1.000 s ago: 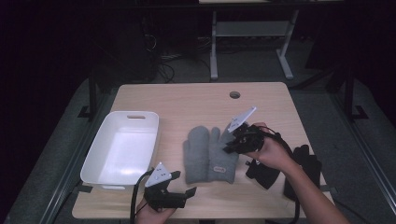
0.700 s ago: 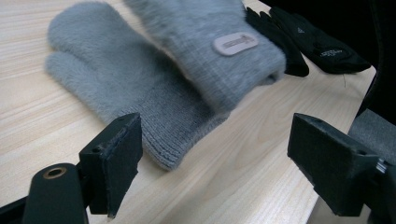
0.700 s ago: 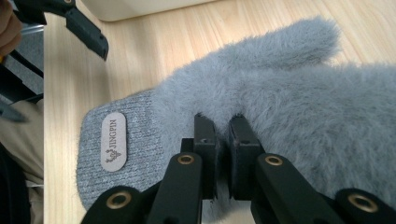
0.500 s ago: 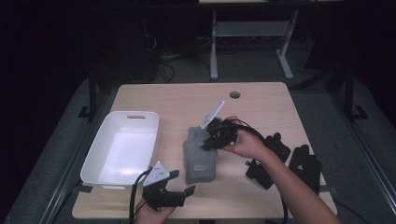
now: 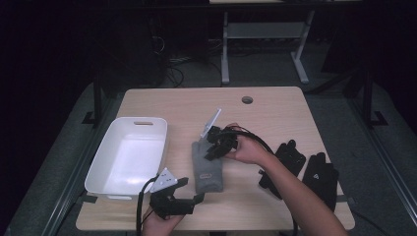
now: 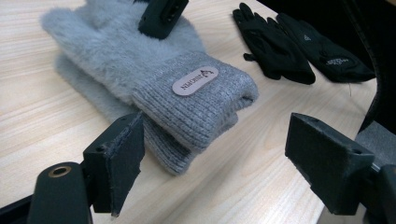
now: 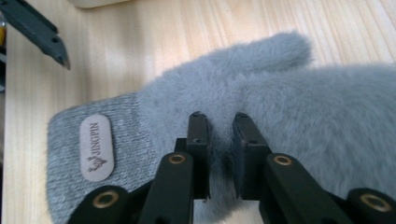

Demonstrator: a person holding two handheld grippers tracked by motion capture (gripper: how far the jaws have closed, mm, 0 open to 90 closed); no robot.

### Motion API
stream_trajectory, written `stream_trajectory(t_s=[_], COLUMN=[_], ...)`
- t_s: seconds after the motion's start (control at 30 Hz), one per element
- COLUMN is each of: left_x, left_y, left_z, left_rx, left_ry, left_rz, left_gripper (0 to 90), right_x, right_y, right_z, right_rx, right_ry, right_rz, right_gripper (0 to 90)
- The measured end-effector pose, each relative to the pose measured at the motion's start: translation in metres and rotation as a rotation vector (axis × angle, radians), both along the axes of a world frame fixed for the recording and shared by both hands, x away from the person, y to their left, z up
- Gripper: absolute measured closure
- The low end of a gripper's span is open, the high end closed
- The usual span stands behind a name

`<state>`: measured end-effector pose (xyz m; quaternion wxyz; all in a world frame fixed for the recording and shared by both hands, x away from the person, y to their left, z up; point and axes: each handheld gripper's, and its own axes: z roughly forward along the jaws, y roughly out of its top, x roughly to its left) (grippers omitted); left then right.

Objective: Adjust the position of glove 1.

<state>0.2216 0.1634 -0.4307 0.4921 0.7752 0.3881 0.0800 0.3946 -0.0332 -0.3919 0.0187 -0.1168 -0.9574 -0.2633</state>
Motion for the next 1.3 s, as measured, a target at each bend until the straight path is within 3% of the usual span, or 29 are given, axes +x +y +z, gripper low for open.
stream_trajectory(t_s=[0.27,0.37,0.5,0.8,0.9,1.0,1.17,1.27,1.3], left_x=[0.004,0.008,0.014,0.032,0.038,0.041,0.049,0.050,0.052], left_y=[-0.006,-0.010,-0.012,-0.019,-0.021,-0.022,-0.023,-0.022,-0.022], left_z=[0.003,0.003,0.003,0.010,0.011,0.010,-0.001,-0.004,-0.007], left_rx=[0.007,0.019,0.018,0.005,-0.003,-0.012,-0.018,-0.027,-0.028], left_ry=[0.038,0.070,0.089,0.125,0.143,0.158,0.225,0.245,0.270], left_rz=[0.013,0.028,0.045,0.075,0.103,0.136,0.153,0.156,0.159], left_gripper=[23.1,23.1,23.8,24.3,24.3,24.6,24.5,24.4,24.5], right_x=[0.004,0.007,0.012,0.029,0.034,0.038,0.045,0.049,0.051], right_y=[-0.019,-0.036,-0.052,-0.068,-0.067,-0.064,-0.058,-0.054,-0.053], right_z=[0.006,0.008,0.005,-0.003,-0.002,-0.004,-0.012,-0.018,-0.020], right_rx=[0.097,0.134,0.154,0.171,0.190,0.173,0.163,0.158,0.160], right_ry=[0.014,0.010,0.031,0.076,0.078,0.088,0.105,0.126,0.134], right_rz=[-0.093,-0.159,-0.232,-0.385,-0.406,-0.419,-0.451,-0.474,-0.483], right_gripper=[58.3,47.0,39.7,35.1,33.4,32.2,29.6,29.2,29.2])
